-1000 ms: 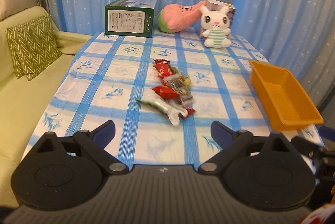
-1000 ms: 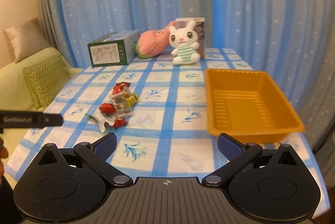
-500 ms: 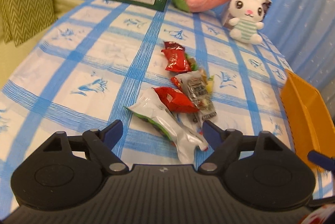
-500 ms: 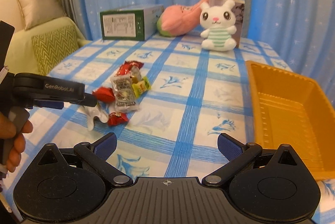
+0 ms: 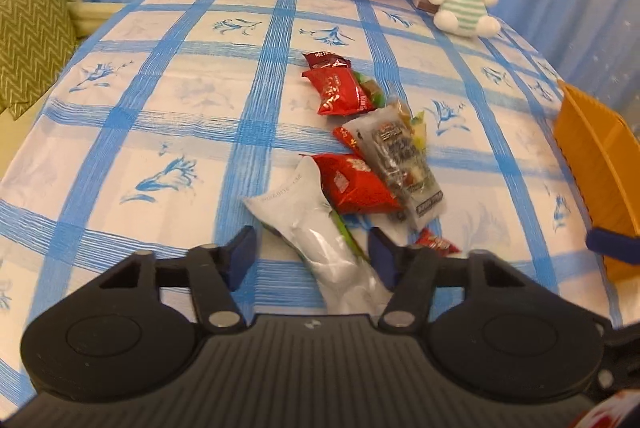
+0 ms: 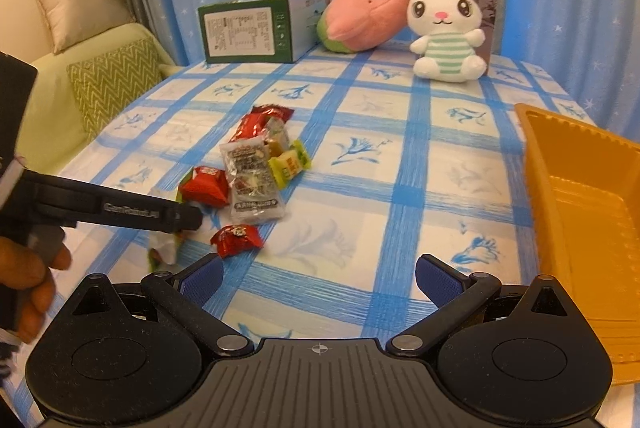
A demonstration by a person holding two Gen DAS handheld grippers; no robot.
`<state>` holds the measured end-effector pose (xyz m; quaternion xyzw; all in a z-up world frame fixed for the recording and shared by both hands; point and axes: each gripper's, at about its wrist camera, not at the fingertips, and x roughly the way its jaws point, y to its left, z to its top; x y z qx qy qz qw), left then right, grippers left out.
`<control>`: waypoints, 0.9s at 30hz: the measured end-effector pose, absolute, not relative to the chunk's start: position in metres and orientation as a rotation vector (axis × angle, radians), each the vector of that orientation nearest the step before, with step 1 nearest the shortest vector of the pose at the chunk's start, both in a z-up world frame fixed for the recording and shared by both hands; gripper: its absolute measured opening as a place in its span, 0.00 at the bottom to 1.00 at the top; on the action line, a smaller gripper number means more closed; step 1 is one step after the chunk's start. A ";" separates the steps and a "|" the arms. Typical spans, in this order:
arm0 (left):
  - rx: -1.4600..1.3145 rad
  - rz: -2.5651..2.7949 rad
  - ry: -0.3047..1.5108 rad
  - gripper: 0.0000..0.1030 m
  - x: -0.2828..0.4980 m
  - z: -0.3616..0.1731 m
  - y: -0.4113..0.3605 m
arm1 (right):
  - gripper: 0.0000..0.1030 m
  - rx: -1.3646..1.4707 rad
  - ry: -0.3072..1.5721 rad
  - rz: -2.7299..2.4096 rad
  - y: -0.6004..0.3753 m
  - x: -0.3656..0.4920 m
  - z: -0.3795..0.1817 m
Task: Organize snacks
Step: 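Grasp the white-green snack packet with the left tool while the right tool grasps a small red candy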
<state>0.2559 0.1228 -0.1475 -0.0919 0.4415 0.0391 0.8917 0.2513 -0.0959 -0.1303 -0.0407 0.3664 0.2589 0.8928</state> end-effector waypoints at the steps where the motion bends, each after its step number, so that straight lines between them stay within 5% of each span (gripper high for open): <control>1: -0.181 0.075 0.920 0.38 0.255 -0.147 0.126 | 0.94 -0.084 0.761 0.547 -0.094 0.252 -0.131; 4: -0.152 0.070 0.935 0.26 0.252 -0.145 0.133 | 0.85 -0.078 0.770 0.594 -0.084 0.254 -0.133; 14: -0.128 0.060 0.928 0.25 0.238 -0.144 0.156 | 0.65 -0.122 0.748 0.685 -0.040 0.269 -0.144; 27: -0.116 0.044 0.917 0.25 0.236 -0.144 0.156 | 0.23 -0.209 0.766 0.674 -0.021 0.268 -0.161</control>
